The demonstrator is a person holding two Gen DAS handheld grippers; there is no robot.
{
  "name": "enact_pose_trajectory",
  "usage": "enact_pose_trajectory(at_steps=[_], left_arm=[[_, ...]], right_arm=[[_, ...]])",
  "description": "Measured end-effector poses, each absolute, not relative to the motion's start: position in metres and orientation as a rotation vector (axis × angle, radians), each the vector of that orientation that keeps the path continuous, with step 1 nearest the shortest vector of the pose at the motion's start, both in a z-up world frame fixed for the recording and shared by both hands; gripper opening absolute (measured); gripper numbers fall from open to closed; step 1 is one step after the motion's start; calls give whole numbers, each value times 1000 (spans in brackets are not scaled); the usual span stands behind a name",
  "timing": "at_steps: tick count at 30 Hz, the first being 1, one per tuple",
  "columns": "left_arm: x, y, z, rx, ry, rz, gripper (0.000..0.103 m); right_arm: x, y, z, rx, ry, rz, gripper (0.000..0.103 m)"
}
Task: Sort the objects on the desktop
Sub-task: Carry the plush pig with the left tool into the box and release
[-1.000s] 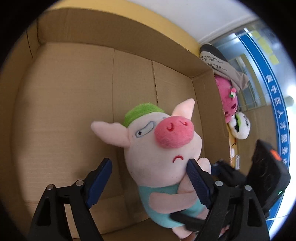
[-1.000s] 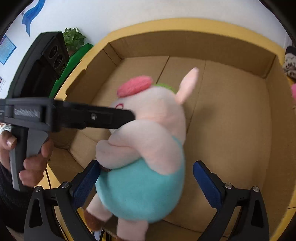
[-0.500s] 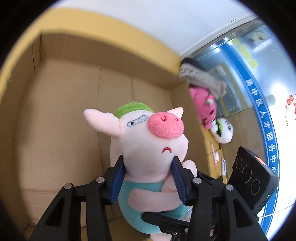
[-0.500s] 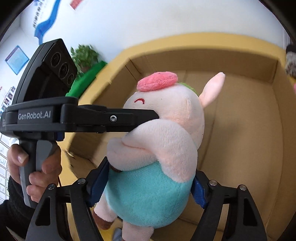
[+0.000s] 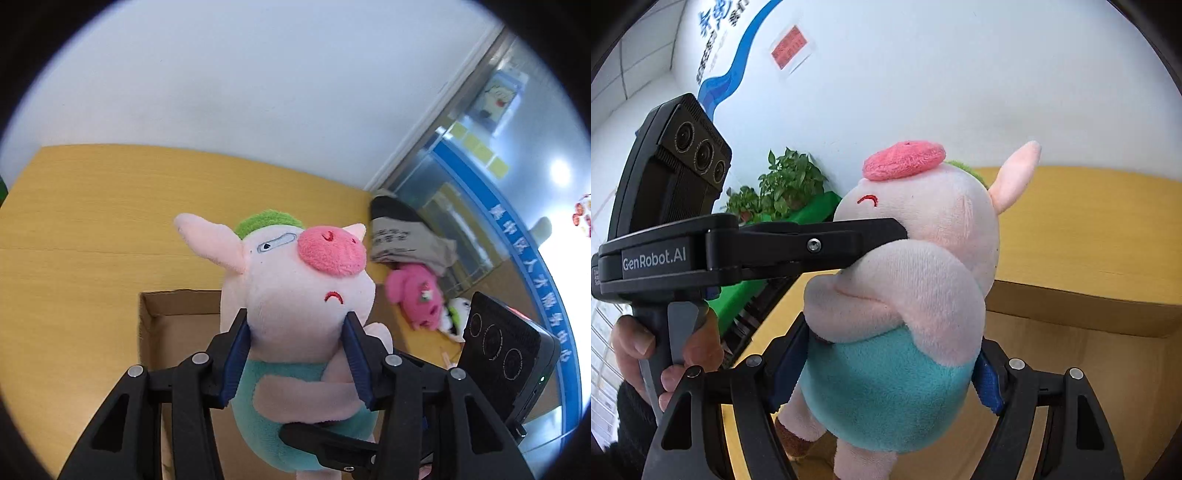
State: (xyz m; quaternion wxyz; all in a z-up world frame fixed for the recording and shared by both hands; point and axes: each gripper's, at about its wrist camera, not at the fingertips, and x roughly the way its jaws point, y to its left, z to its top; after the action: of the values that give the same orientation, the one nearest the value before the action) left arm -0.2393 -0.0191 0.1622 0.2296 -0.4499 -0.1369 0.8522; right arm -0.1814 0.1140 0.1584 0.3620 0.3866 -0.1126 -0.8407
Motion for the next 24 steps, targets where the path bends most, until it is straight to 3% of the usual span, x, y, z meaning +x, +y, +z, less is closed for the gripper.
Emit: enact_pose_trajectory(at_steps=[5,8,10,14,24], left_arm=[[-285,-35,82,-1451,-429,2291,47],[-288,-32,62,-1484,-371,2278,47],[-283,-29,57,-1501,-326,2267,47],[-265,-30,62,-1488,-298,2289,54],[-242,-38,60,-1541,-304,2327,57]], right_arm=[[-224,89,80,1176,-393,-2107,82],[-231,74,49,1217,-369,-2128,84],[-232,70,39,1236,-367,-2132,94],[-221,64,43,1233,-321,-2163,102],[-204,61,42,1329,-320,-2067,103]])
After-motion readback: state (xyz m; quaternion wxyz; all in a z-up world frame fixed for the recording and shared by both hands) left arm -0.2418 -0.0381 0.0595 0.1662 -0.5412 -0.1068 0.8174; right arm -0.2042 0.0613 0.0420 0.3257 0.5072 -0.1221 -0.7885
